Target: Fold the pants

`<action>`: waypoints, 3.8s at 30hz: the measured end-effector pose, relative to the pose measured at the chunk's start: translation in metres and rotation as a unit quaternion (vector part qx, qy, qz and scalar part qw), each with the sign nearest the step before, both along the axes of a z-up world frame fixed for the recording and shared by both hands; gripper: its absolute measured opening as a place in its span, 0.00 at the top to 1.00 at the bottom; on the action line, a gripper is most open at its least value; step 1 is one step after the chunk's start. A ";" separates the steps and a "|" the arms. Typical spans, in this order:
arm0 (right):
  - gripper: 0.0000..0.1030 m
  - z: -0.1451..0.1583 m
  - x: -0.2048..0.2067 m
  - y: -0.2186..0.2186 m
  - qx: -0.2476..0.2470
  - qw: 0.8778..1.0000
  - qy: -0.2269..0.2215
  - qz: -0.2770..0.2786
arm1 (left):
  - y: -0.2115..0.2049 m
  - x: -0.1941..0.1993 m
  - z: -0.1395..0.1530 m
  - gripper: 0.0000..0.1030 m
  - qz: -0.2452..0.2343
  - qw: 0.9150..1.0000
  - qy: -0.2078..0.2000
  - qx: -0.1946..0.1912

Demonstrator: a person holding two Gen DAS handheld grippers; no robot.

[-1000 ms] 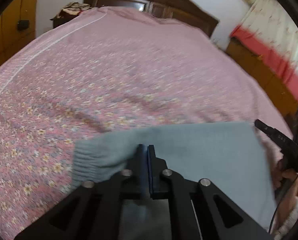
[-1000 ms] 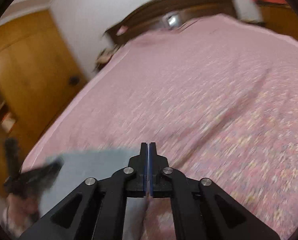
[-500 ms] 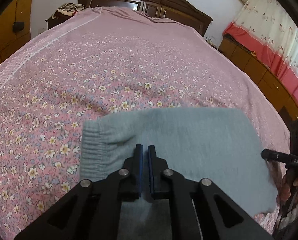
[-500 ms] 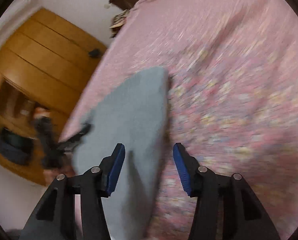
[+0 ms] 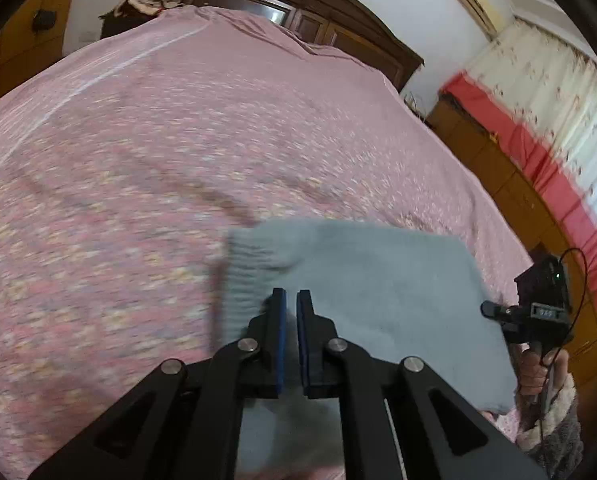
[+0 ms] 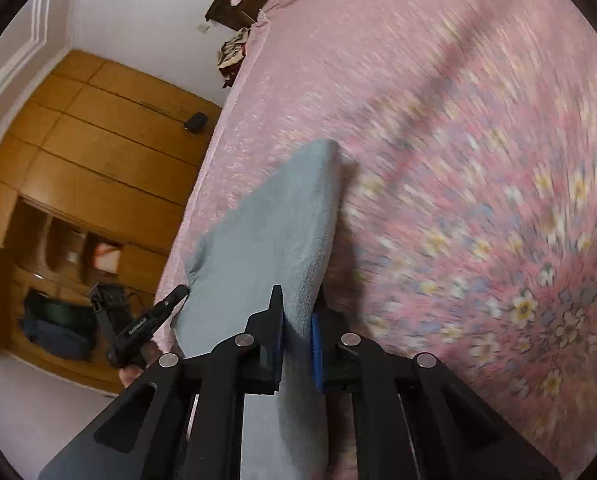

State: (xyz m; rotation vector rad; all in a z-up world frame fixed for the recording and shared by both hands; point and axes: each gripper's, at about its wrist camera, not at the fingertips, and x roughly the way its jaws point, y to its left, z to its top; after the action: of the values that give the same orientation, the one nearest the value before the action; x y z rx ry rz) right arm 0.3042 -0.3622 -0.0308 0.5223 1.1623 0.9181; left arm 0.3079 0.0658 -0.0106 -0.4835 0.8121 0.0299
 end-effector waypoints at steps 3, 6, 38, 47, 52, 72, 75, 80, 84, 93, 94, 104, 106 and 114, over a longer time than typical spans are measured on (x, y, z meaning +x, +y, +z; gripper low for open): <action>0.88 0.042 -0.006 0.025 -0.056 0.998 -0.032 -0.006 | 0.025 -0.018 0.002 0.93 0.024 1.000 0.004 -0.008; 0.89 0.089 -0.012 0.062 -0.118 0.991 -0.066 -0.001 | 0.047 -0.031 0.005 0.92 0.052 0.999 -0.001 -0.014; 0.62 0.066 -0.140 0.376 -0.354 0.901 -0.222 0.119 | 0.176 -0.157 -0.004 0.92 0.135 0.983 0.003 -0.127; 0.62 0.110 -0.163 0.283 -0.256 0.920 -0.274 0.116 | 0.157 -0.147 -0.001 0.92 0.122 0.987 0.013 -0.099; 0.62 0.088 -0.171 0.235 -0.262 0.893 -0.342 0.134 | 0.111 -0.122 0.017 0.92 0.076 0.997 0.000 -0.034; 0.69 0.058 -0.186 0.172 -0.123 0.893 -0.412 0.132 | -0.009 -0.073 0.019 0.97 -0.040 0.996 -0.035 0.078; 0.69 0.045 -0.185 0.180 -0.113 0.894 -0.406 0.150 | -0.029 -0.094 0.015 0.95 -0.067 0.990 -0.026 0.118; 0.69 0.026 -0.171 0.182 -0.112 0.918 -0.342 0.164 | -0.027 -0.097 -0.005 0.85 -0.065 0.989 0.000 0.135; 0.69 0.050 -0.154 0.169 -0.020 0.940 -0.307 0.145 | -0.003 -0.100 0.001 0.73 -0.031 0.995 0.015 0.094; 0.90 0.009 -0.120 0.180 -0.069 0.955 -0.253 0.143 | -0.059 -0.103 0.013 0.85 -0.094 0.989 0.009 0.114; 0.90 0.010 -0.115 0.175 -0.049 0.960 -0.239 0.136 | -0.060 -0.099 -0.007 0.85 -0.094 0.987 0.049 0.119; 0.90 0.061 -0.044 0.188 -0.008 0.960 -0.267 0.082 | -0.038 -0.088 0.054 0.85 -0.069 0.991 -0.092 0.074; 0.90 0.050 -0.021 0.206 -0.037 0.964 -0.252 0.072 | -0.042 -0.053 0.059 0.85 -0.089 0.990 -0.099 0.049; 0.68 0.035 -0.010 0.184 -0.042 0.981 -0.189 0.005 | -0.026 0.023 -0.011 0.97 -0.011 0.996 0.032 0.076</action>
State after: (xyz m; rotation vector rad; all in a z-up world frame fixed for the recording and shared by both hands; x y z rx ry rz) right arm 0.2942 -0.1782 0.0046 0.2586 0.8540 0.9260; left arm 0.3312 0.0394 -0.0220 -0.3303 0.8718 0.0868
